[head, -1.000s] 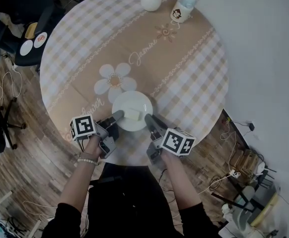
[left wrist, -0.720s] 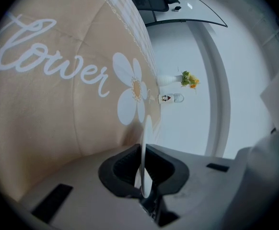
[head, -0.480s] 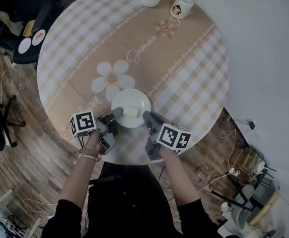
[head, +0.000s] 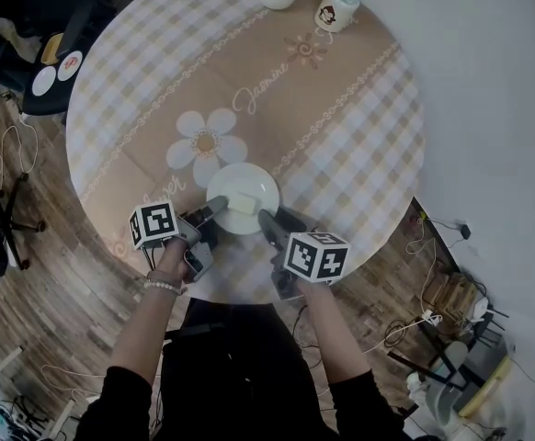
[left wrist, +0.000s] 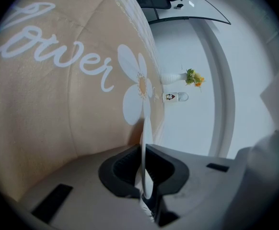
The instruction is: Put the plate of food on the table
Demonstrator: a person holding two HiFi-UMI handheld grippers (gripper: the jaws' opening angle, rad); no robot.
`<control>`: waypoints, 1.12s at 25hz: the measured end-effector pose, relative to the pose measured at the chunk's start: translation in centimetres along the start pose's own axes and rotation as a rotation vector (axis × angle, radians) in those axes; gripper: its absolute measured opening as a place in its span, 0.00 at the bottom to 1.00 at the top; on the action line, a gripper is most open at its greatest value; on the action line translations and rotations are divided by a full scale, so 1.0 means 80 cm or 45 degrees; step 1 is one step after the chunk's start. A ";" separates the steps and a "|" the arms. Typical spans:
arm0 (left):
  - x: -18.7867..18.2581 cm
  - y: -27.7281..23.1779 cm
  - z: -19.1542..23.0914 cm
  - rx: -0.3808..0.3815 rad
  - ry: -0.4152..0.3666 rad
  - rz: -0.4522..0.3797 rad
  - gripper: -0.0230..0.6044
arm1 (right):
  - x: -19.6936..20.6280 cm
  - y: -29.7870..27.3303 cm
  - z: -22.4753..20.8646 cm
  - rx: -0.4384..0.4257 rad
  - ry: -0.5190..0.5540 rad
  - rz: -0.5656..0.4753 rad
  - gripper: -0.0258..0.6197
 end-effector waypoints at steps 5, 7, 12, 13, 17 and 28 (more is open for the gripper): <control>-0.003 -0.009 -0.003 -0.006 0.008 -0.004 0.06 | -0.003 0.009 0.001 0.038 0.177 -0.003 0.26; -0.003 -0.009 -0.003 -0.001 0.004 0.000 0.06 | -0.005 0.014 0.007 0.044 0.258 -0.029 0.26; -0.002 -0.010 -0.003 0.009 0.013 0.003 0.06 | -0.005 0.021 0.008 0.049 0.246 -0.032 0.28; -0.003 -0.010 -0.003 0.009 0.017 -0.004 0.06 | -0.004 0.022 0.004 0.045 0.196 -0.028 0.28; -0.003 -0.010 -0.002 -0.003 0.010 -0.011 0.06 | -0.002 0.033 -0.006 0.055 0.176 -0.042 0.28; -0.003 -0.010 -0.002 -0.021 0.006 -0.012 0.06 | 0.024 0.045 0.072 0.091 1.338 -0.018 0.26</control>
Point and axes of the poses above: the fingertips, and each gripper's own axes: y backward along the fingers, z to its left, x out of its underside, the point moved 2 cm from there along y, backward along the fingers, and after that the axes turned 7 degrees about x, right-handed, at the moved point
